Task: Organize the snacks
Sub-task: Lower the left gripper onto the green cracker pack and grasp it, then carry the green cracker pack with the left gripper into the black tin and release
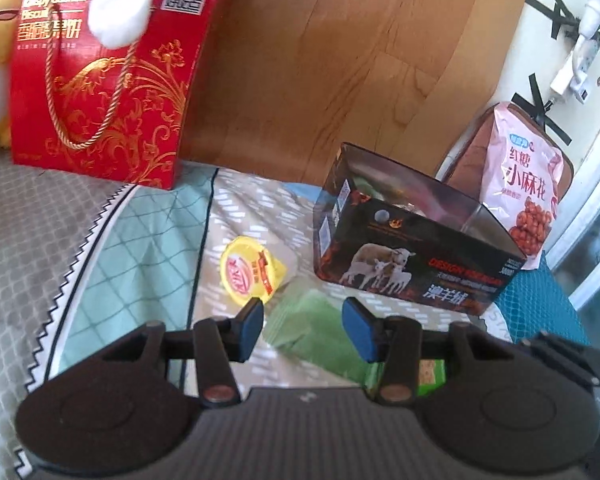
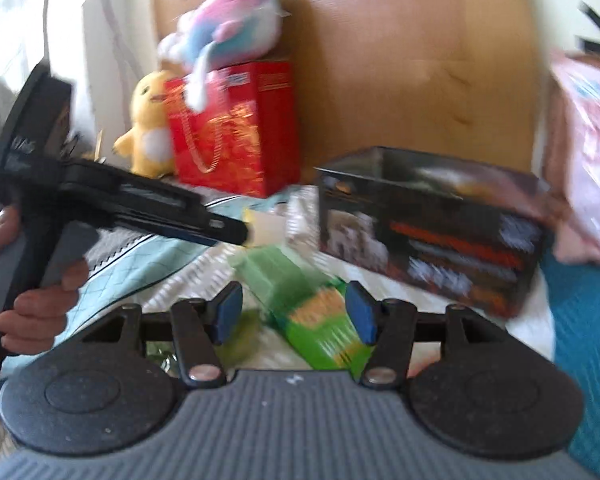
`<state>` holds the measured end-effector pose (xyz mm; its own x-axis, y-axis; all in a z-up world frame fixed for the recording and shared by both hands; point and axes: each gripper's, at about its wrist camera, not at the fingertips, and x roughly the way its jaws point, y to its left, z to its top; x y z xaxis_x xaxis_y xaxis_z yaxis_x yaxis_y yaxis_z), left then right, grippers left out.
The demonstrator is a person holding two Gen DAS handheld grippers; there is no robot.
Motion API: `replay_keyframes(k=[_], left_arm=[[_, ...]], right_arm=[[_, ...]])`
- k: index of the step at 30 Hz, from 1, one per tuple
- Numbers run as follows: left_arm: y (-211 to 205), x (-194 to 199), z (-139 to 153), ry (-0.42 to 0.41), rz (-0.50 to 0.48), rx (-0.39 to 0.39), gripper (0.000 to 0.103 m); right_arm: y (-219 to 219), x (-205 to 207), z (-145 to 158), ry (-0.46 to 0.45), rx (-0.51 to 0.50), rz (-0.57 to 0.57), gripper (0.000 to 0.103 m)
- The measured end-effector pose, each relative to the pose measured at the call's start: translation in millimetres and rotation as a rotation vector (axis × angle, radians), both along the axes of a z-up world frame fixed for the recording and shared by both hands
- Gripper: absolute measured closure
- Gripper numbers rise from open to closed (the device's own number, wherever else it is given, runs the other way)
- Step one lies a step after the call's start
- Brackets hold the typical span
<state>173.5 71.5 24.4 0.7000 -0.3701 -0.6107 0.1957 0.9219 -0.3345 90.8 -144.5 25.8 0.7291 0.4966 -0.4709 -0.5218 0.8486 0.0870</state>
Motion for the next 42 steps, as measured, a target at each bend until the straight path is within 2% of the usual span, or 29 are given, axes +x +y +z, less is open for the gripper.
replay_keyframes(k=[3,5,8,12,13,14,17,19,25,28,31,34,36,39,42], left_arm=[[-9,-6,6,-0.023,-0.046,-0.013,0.058],[-20,-10,9,-0.044,-0.091,-0.003,0.058],[-41,-9,7,-0.027,-0.171,-0.008,0.061],[-66,-10,-2,0.005,-0.244,0.000,0.061],[-71,-11,-5,0.016,-0.251,0.016,0.061],[-76,-11,-9,0.029,-0.254,0.033,0.061],[-85,-16,-16,0.023,-0.251,0.072,0.060],[-86,-17,-16,0.038,-0.259,0.047,0.058],[-95,-24,-7,0.029,-0.265,-0.013,0.058],[-93,-28,15,-0.030,-0.267,-0.054,0.058],[-97,-22,41,-0.100,-0.264,-0.057,0.058],[-109,-2,61,-0.147,-0.251,-0.040,0.058],[-118,16,66,-0.151,-0.241,-0.040,0.058],[-136,44,63,-0.145,-0.227,-0.034,0.058],[-142,51,56,-0.130,-0.177,-0.010,0.058]], right_arm=[[8,13,-3,-0.010,-0.054,0.001,0.043],[0,18,-8,0.007,-0.044,-0.024,0.038],[-18,23,-19,0.060,-0.036,-0.062,0.020],[-23,23,-29,0.131,-0.073,-0.043,0.019],[-23,21,-28,0.127,-0.070,-0.036,0.026],[-23,19,-28,0.126,-0.076,-0.026,0.041],[-26,12,-28,0.094,-0.097,-0.028,0.065],[-33,9,-27,0.099,-0.073,-0.034,0.069],[-43,-8,-24,0.081,-0.050,-0.058,0.074],[-45,-23,-11,-0.009,-0.052,-0.078,0.074],[-53,-24,8,-0.083,-0.005,-0.102,0.073],[-60,-8,23,-0.151,0.019,-0.129,0.073],[-64,9,29,-0.177,0.024,-0.149,0.073],[-76,36,30,-0.170,0.021,-0.191,0.068],[-86,51,27,-0.162,-0.011,-0.293,0.062]])
